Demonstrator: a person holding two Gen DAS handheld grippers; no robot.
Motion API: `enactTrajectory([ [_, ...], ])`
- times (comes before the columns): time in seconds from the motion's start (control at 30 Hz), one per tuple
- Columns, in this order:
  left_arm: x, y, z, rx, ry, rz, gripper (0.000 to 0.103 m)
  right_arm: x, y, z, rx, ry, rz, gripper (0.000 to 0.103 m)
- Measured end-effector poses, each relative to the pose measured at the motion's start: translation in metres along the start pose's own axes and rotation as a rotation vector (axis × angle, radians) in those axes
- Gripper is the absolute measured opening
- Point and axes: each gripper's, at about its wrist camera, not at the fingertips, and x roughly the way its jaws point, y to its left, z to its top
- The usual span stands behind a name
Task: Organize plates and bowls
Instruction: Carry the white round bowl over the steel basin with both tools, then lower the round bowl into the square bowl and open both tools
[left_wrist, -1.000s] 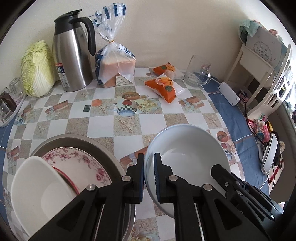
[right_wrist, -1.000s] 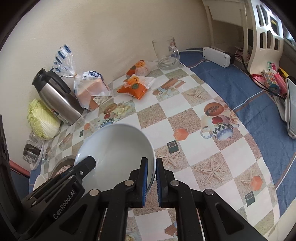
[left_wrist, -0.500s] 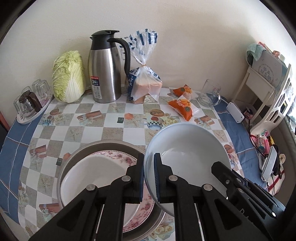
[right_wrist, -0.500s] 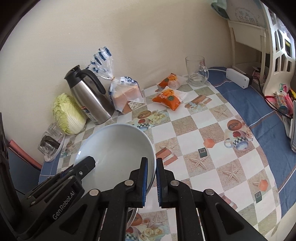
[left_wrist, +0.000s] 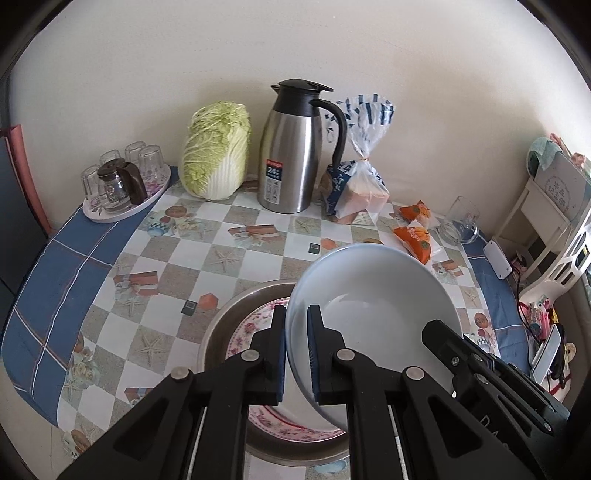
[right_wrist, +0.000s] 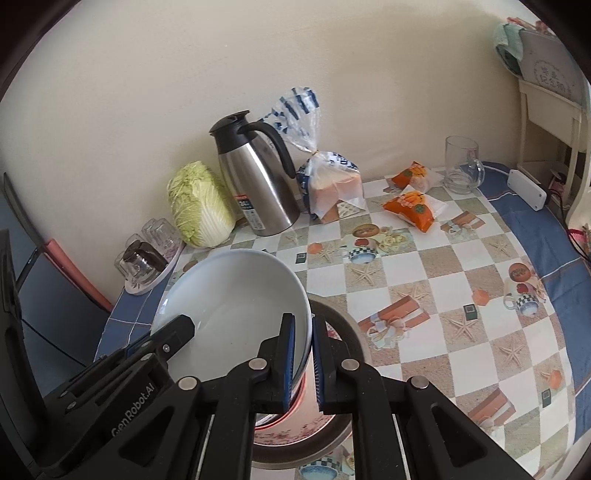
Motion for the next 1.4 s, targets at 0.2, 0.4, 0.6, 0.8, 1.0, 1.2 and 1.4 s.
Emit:
enactTrajectory([
  [0.2, -0.007, 0.031, -0.003, -0.045, -0.006, 0.035, 0.010, 0.007, 0.031, -0.009, -0.047, 0.018, 0.035, 0.011],
  [0.4, -0.010, 0.055, -0.006, -0.080, -0.003, 0.047, 0.010, 0.016, 0.052, -0.015, -0.070, 0.037, 0.071, 0.011],
  [0.6, -0.003, 0.063, -0.006, -0.101, 0.011, 0.038, 0.010, 0.023, 0.061, -0.020, -0.081, 0.052, 0.067, 0.011],
  [0.8, 0.003, 0.057, -0.004, -0.097, 0.016, 0.012, 0.010, 0.026, 0.056, -0.019, -0.074, 0.051, 0.049, 0.011],
  [1.0, 0.011, 0.046, -0.003, -0.078, 0.020, -0.006, 0.010, 0.027, 0.044, -0.016, -0.054, 0.047, 0.027, 0.011],
  [1.2, 0.022, 0.038, -0.005, -0.064, 0.040, -0.016, 0.010, 0.030, 0.034, -0.014, -0.035, 0.054, 0.005, 0.011],
  [1.4, 0.033, 0.035, -0.008, -0.061, 0.067, -0.013, 0.010, 0.039, 0.027, -0.017, -0.026, 0.076, -0.010, 0.011],
])
